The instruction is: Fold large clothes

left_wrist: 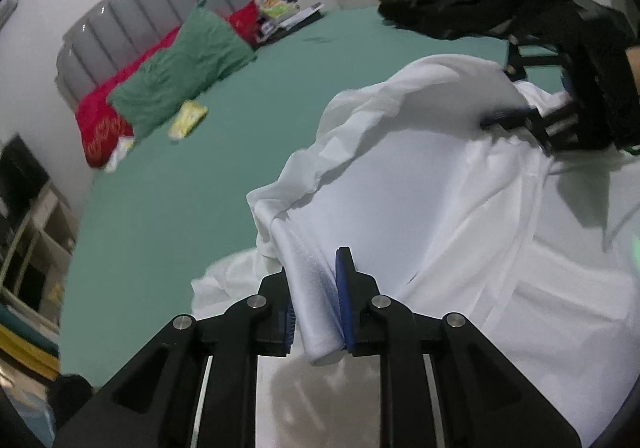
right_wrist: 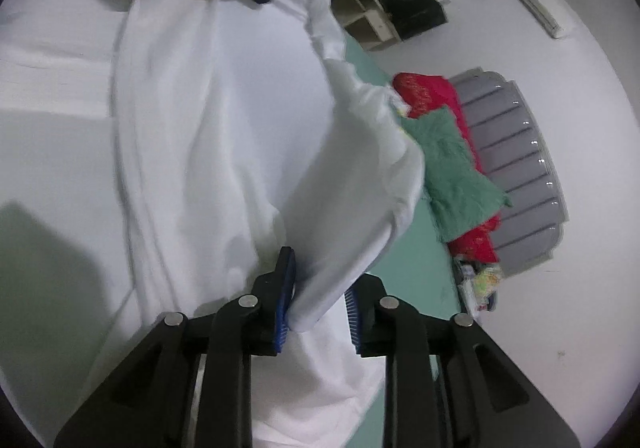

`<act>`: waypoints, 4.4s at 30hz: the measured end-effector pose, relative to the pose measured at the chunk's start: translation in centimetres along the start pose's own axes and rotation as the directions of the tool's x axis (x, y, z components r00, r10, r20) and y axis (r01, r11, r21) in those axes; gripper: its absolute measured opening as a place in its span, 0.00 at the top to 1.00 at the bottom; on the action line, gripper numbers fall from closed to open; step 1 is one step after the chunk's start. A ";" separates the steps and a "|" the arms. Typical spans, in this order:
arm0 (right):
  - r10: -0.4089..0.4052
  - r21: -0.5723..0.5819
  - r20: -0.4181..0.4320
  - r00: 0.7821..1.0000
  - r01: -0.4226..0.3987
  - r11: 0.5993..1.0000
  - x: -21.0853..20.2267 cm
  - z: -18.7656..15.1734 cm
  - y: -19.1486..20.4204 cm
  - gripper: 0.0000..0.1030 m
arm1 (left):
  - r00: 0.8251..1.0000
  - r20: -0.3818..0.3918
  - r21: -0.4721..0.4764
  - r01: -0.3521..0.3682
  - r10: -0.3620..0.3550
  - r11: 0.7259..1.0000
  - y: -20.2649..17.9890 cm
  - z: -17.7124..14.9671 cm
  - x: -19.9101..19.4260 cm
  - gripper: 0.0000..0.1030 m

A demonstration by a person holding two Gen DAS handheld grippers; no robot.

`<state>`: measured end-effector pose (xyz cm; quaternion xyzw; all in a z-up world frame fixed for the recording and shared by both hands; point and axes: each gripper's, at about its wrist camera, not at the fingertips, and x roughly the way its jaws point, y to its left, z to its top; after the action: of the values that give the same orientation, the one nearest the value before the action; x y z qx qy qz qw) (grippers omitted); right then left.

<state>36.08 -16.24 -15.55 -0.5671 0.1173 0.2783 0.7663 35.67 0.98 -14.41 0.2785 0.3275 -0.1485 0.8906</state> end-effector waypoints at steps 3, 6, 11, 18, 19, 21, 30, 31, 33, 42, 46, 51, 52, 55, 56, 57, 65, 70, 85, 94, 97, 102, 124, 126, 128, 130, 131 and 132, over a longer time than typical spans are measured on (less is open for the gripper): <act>-0.104 -0.031 0.013 0.994 0.104 0.994 1.4 0.9 -1.5 0.79 | 0.993 0.052 0.005 -0.105 0.105 0.994 1.2 1.6 0.3 0.81; -0.185 -0.022 0.027 0.982 0.186 0.982 4.2 1.7 -3.4 0.79 | 0.972 0.086 -0.051 -0.215 0.219 0.975 3.6 3.5 1.7 0.81; -0.197 -0.070 0.022 0.980 0.198 0.978 9.9 1.7 -3.9 0.79 | 0.973 -0.029 -0.135 -0.231 0.230 0.963 6.8 4.4 7.7 0.81; -0.106 -0.116 0.013 0.994 0.107 0.987 10.9 1.1 -3.0 0.79 | 0.982 -0.095 -0.170 -0.177 0.163 0.969 6.2 2.4 9.1 0.81; -0.081 -0.116 0.015 0.997 0.082 0.990 10.2 0.9 -3.0 0.78 | 0.983 -0.094 -0.159 -0.169 0.156 0.973 5.9 2.2 8.9 0.81; -0.011 -0.102 0.004 1.000 0.012 0.995 9.2 0.3 -3.3 0.77 | 0.986 -0.098 -0.160 -0.146 0.132 0.976 5.4 1.4 7.9 0.81; 0.259 0.102 -0.110 0.960 -0.248 0.963 4.1 -2.8 -5.2 0.77 | 0.990 -0.131 -0.198 -0.079 0.053 0.977 3.7 -1.3 3.7 0.81; 0.285 0.123 -0.119 0.951 -0.271 0.955 3.8 -3.3 -5.1 0.77 | 0.991 -0.124 -0.202 -0.076 0.051 0.976 3.5 -1.6 3.5 0.81; 0.337 0.231 -0.106 0.936 -0.306 0.924 3.4 -3.4 -6.8 0.77 | 0.993 -0.106 -0.201 -0.078 0.058 0.976 3.3 -1.7 3.2 0.81; 0.396 0.618 0.191 0.898 -0.424 0.662 6.9 1.8 -16.4 0.11 | 0.996 -0.062 -0.173 -0.069 0.059 0.982 3.4 -1.6 3.9 0.82; 0.447 0.790 0.293 0.845 -0.478 0.385 11.9 2.8 -18.5 0.11 | 0.997 -0.059 -0.187 -0.055 0.045 0.981 4.0 -1.8 4.4 0.82; 0.597 0.809 0.254 0.761 -0.505 0.300 14.8 4.2 -14.9 0.11 | 0.998 -0.054 -0.199 -0.032 0.022 0.980 4.6 -1.9 3.9 0.81; 0.621 0.786 0.229 0.750 -0.518 0.336 14.2 4.6 -13.5 0.11 | 0.998 -0.056 -0.221 -0.023 0.011 0.975 5.0 -2.0 3.6 0.81; 0.667 0.745 0.169 0.726 -0.537 0.396 11.6 4.6 -9.0 0.28 | 0.997 -0.062 -0.335 0.021 -0.045 0.942 6.3 -2.4 2.2 0.77; 0.670 0.736 0.150 0.727 -0.535 0.415 10.6 4.4 -7.5 0.56 | 0.996 -0.061 -0.369 0.034 -0.061 0.929 6.6 -2.6 1.7 0.67; 0.664 0.731 0.130 0.736 -0.524 0.438 9.9 4.2 -6.6 0.65 | 0.995 -0.053 -0.405 0.051 -0.079 0.913 7.0 -2.8 1.1 0.62; 0.629 0.723 0.096 0.772 -0.488 0.489 2.1 3.7 -1.4 0.60 | 0.982 -0.011 -0.647 0.136 -0.188 0.750 7.5 -4.6 -2.6 0.54; 0.640 0.728 0.195 0.744 -0.547 0.414 -1.8 4.2 -1.1 0.45 | 0.981 0.001 -0.742 0.131 -0.195 0.657 6.4 -6.4 -4.0 0.54; 0.498 0.805 0.216 0.840 -0.442 0.396 1.9 7.6 -1.4 0.98 | 0.965 0.041 -0.767 0.197 -0.260 0.611 4.2 -8.2 -3.3 0.54; 0.525 0.659 0.149 0.838 -0.480 0.579 -5.6 8.7 5.4 0.96 | 0.970 0.044 -0.782 0.182 -0.238 0.596 4.4 -8.4 -2.9 0.54; 0.562 0.645 0.113 0.819 -0.491 0.585 -6.3 8.1 6.1 0.91 | 0.977 0.034 -0.774 0.158 -0.209 0.613 4.3 -7.9 -3.0 0.54; 0.397 0.685 0.216 0.892 -0.428 0.589 -7.7 7.4 0.9 0.43 | 0.983 0.015 -0.752 0.133 -0.185 0.645 4.2 -6.8 -1.6 0.54; 0.438 0.877 -0.055 0.897 -0.166 0.450 -7.5 -3.1 -3.6 0.25 | 0.984 -0.118 -0.758 -0.004 -0.131 0.653 3.5 -13.1 -11.3 0.54; 0.450 0.898 -0.073 0.890 -0.137 0.418 -9.5 -4.8 -3.2 0.25 | 0.984 -0.137 -0.771 -0.036 -0.111 0.636 3.5 -15.7 -13.5 0.54; 0.477 0.927 -0.104 0.872 -0.089 0.365 -11.7 -7.4 -2.6 0.25 | 0.976 -0.191 -0.790 -0.092 -0.101 0.606 3.5 -18.6 -15.2 0.54; 0.508 0.948 -0.124 0.852 -0.050 0.316 -13.0 -9.6 -2.0 0.25 | 0.971 -0.217 -0.818 -0.127 -0.097 0.561 3.6 -21.2 -16.6 0.48; 0.525 0.958 -0.134 0.841 -0.026 0.285 -13.7 -10.9 -1.6 0.25 | 0.970 -0.221 -0.829 -0.133 -0.099 0.544 3.7 -22.2 -16.9 0.42; 0.534 0.963 -0.137 0.834 -0.014 0.270 -14.2 -11.8 -1.4 0.25 | 0.970 -0.220 -0.841 -0.134 -0.104 0.525 3.4 -23.0 -17.2 0.41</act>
<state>26.81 -31.67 -11.28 -0.0328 0.5245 0.1546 0.8366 12.97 18.77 -16.06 -0.1723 0.4620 0.0729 0.8669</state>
